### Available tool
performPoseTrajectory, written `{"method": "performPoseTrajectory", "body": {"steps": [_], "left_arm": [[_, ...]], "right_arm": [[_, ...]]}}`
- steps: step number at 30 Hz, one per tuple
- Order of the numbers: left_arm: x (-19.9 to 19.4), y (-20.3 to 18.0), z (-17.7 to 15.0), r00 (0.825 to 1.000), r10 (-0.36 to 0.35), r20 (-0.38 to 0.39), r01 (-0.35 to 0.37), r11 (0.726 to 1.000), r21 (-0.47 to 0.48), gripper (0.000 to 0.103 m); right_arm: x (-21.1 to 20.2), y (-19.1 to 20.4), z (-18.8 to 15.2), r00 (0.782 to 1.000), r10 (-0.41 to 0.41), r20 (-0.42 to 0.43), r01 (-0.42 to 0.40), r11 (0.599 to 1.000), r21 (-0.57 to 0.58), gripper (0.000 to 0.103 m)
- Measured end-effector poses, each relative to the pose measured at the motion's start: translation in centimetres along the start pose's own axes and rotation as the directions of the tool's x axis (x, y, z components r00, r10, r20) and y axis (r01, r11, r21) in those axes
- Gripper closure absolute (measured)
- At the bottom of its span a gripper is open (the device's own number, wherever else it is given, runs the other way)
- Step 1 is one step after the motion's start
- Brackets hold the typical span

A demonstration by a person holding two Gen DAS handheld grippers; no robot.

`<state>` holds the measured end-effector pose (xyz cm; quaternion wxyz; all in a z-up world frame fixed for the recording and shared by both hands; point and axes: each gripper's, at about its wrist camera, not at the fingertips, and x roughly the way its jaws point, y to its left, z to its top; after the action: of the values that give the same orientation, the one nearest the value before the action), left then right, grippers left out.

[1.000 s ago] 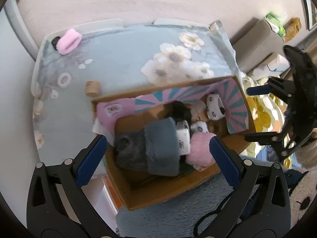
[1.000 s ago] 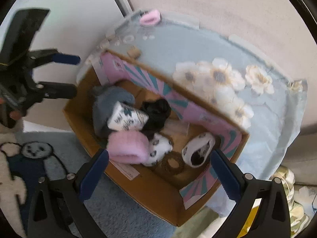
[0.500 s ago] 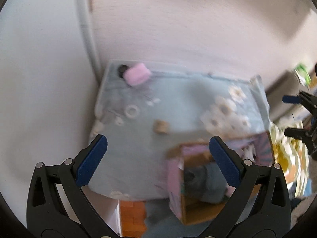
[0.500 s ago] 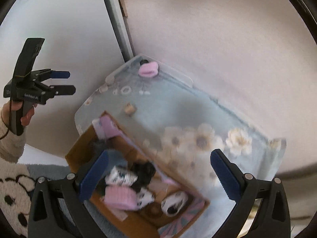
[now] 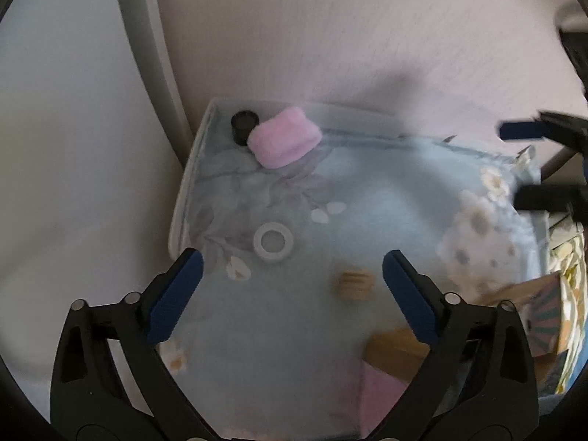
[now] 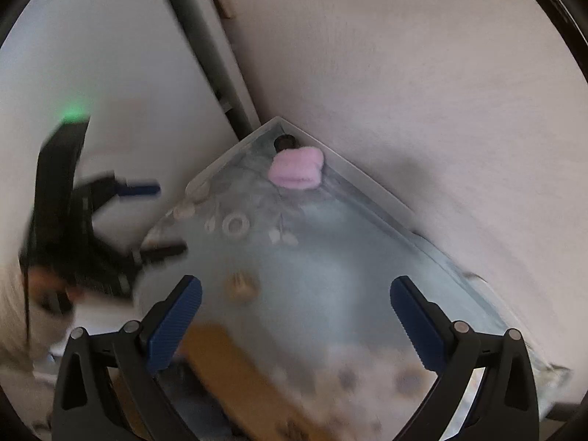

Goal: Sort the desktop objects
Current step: 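Return both tools to the tray, then grasp the other pink wristband with the right tool while the left tool reaches the white ring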

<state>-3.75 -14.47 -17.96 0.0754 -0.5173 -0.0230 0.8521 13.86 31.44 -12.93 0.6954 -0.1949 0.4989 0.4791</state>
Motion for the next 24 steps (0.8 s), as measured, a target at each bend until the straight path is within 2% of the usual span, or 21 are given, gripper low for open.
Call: {"method": "performPoseTrajectory", "body": {"steps": [3,10,14,20,22,24], "left_arm": [[2.5,0.6,-0.3,1.000,0.000,0.015,0.000,1.000,0.005,0.008],[6.6,1.0,-0.9,1.000,0.018,0.000,-0.018,0.999,0.027,0.025],[7.7,0.7,-1.4,1.000,0.012,0.006,-0.013,0.999,0.047,0.027],[8.2,0.7,-1.8,0.999,-0.010,0.034,0.008,0.999,0.054,0.027],[8.3,0.7,-1.9,0.999,-0.013,0.037,0.010,0.998,0.056,0.029],[8.4,0.6,-1.9,0.999,-0.013,0.042,0.011,0.998,0.063,0.035]], "right_arm": [[3.6,-0.7,1.9,0.999,0.035,-0.013,-0.035,0.999,0.033,0.001],[10.4,-0.1,4.4,0.998,0.036,-0.045,-0.036,0.999,0.018,0.001],[12.9,0.0,5.3,0.998,0.037,-0.050,-0.035,0.999,0.032,0.012],[14.5,-0.5,6.6,0.998,0.066,-0.017,-0.064,0.994,0.087,0.014],[14.9,-0.7,7.1,0.998,0.067,-0.008,-0.066,0.993,0.099,0.019],[15.4,-1.1,7.4,0.996,0.087,-0.017,-0.084,0.989,0.122,0.036]]}}
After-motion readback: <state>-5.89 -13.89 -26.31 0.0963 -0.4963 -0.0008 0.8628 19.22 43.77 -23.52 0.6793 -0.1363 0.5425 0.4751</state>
